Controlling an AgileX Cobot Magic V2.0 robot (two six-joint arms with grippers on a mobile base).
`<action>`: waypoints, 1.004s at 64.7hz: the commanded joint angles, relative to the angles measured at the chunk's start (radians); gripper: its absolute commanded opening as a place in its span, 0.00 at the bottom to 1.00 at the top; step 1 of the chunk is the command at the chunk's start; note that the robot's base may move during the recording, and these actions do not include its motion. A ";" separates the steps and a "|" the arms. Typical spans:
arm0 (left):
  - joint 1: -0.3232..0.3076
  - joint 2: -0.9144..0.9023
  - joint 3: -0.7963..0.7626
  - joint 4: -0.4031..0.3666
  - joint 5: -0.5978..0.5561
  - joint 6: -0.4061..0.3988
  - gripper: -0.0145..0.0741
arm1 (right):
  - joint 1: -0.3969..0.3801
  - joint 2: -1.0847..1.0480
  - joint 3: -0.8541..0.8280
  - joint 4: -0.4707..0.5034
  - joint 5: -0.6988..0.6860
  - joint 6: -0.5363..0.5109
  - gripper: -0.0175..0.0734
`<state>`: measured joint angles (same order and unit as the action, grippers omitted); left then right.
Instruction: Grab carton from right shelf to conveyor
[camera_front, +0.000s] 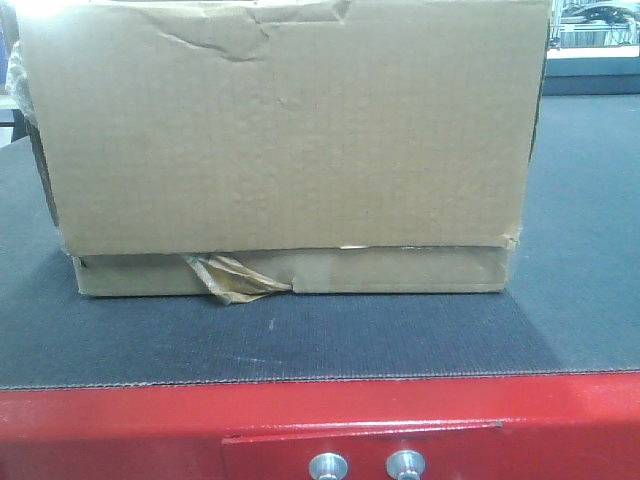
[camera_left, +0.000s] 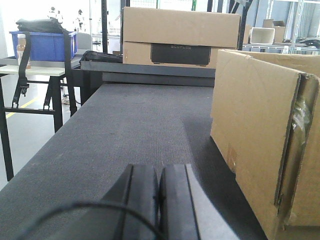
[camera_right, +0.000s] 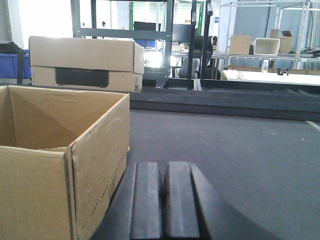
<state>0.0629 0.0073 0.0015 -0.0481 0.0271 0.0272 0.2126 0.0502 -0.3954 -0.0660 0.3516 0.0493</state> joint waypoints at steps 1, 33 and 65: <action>0.002 -0.007 -0.002 -0.006 -0.021 0.004 0.17 | -0.003 -0.004 0.002 -0.009 -0.023 -0.007 0.11; 0.002 -0.007 -0.002 -0.006 -0.021 0.004 0.17 | -0.191 -0.006 0.123 0.222 -0.068 -0.183 0.11; 0.002 -0.007 -0.002 -0.006 -0.021 0.004 0.17 | -0.246 -0.050 0.395 0.201 -0.283 -0.183 0.11</action>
<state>0.0629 0.0073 0.0015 -0.0481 0.0248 0.0272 -0.0341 0.0048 0.0000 0.1559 0.1045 -0.1244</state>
